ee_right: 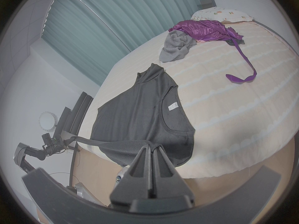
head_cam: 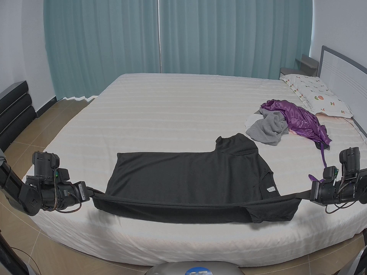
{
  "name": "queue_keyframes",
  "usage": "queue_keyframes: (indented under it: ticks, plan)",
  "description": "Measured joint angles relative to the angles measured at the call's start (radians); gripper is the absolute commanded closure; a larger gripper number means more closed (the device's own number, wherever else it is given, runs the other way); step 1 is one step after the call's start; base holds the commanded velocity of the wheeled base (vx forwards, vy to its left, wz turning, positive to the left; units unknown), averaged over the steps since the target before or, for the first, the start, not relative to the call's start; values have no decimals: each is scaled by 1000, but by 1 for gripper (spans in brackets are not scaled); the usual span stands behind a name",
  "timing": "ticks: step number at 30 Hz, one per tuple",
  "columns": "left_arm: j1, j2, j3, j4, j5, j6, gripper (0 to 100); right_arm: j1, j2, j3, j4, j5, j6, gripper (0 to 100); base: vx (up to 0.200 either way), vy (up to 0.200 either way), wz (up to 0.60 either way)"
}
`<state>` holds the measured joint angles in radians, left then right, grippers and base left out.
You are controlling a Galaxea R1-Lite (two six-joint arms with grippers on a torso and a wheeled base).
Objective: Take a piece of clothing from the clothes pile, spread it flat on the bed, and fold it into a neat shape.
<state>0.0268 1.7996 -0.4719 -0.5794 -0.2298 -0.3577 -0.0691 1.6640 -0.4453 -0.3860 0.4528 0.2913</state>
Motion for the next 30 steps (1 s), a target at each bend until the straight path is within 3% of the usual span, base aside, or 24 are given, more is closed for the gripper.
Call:
queue_keyframes:
  ticks: [30]
  plan:
    - [-41,282,-212,-2,59,-59,100,28,326,-252,1,-21,68,100,0,0,0]
